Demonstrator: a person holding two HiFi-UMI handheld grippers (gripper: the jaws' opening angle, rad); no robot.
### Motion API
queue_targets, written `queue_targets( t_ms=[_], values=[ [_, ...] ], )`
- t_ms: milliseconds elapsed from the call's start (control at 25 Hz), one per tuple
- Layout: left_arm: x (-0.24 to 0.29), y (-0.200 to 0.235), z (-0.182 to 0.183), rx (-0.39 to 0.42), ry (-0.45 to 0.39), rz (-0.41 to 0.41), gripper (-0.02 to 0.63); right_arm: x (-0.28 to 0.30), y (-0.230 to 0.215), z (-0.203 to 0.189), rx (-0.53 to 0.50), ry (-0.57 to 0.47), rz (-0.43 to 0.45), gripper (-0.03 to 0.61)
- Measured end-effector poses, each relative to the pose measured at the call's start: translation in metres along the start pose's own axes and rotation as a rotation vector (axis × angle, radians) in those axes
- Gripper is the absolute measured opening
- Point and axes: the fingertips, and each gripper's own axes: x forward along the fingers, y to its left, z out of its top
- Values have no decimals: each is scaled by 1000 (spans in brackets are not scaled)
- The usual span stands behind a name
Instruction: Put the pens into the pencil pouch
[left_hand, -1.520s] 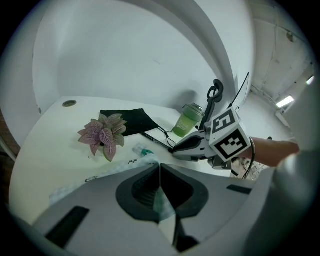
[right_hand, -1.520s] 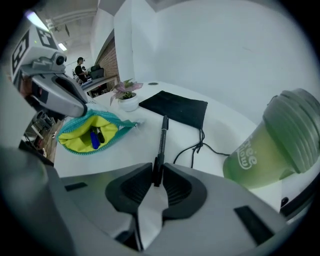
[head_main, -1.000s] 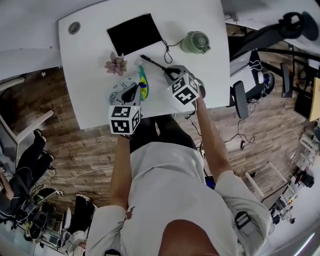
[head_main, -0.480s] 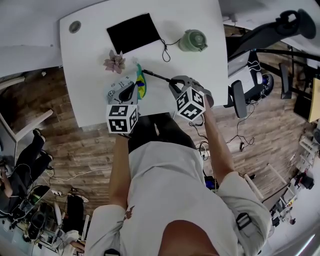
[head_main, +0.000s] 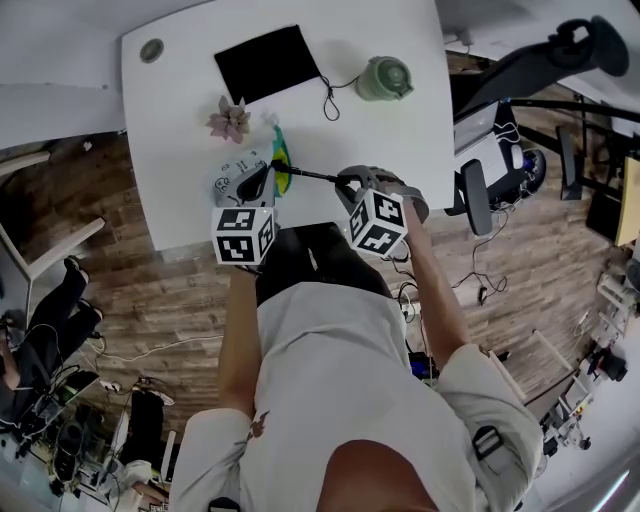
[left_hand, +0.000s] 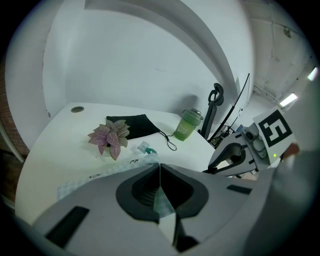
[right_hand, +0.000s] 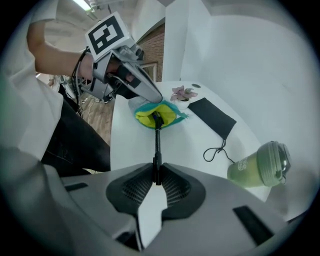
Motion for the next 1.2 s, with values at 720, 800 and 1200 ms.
queue_targets(
  t_ms=[720, 800, 1200],
  values=[
    [-9, -8, -5, -46, -25, -60, 2, 30, 14, 58, -132, -43, 50, 57],
    [-10, -8, -3, -50, -30, -66, 2, 33, 15, 67, -130, -62, 56, 57],
    [-15, -7, -1, -75, -50, -96, 2, 48, 19, 95, -132, -126, 65, 57]
  ],
)
